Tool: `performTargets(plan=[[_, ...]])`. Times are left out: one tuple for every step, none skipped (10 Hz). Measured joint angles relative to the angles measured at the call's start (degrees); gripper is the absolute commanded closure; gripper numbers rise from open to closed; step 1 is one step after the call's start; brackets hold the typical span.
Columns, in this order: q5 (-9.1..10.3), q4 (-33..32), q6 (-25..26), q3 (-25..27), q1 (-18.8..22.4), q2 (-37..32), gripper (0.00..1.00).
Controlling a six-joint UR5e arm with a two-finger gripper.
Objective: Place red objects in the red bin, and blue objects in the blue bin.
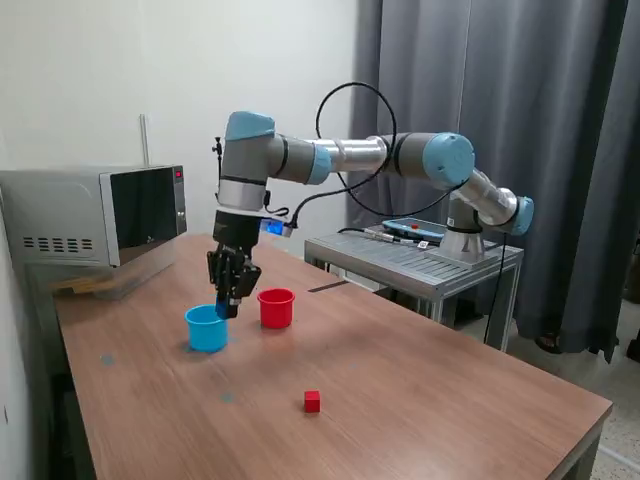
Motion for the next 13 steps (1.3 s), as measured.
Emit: performTargets(plan=[[-0.12,2.0,-0.4,0.4,-0.2,-1.2,1.0],[-0.2,3.5,-0.9,1.0,-0.4,-2.1,1.0],[-0.27,4.3,-1.4,1.5,-0.7,-2.8,1.0],[-0.35,5.0,-2.1,1.8,-1.3,-3.3,1.0],[-0.41,6.1,-3.1,2.3,-1.8,-3.8,1.0],[-0.46,7.1,-4.0,2.8,-2.2,-4.3,1.0],[-0.51,7.9,-4.5,3.3,-2.9,-4.8,1.0],[-0.53,8.3,-4.7,3.5,-3.8,-5.1,1.0],[-0.53,8.6,-4.9,3.6,-4.8,-5.3,1.0],[-0.5,8.7,-5.1,3.7,-5.9,-5.4,1.0],[-0.49,8.7,-5.2,3.7,-7.0,-5.4,1.0],[-0.43,8.8,-5.5,3.7,-8.1,-5.4,1.0],[-0.3,8.8,-5.8,3.7,-9.0,-5.4,1.0]])
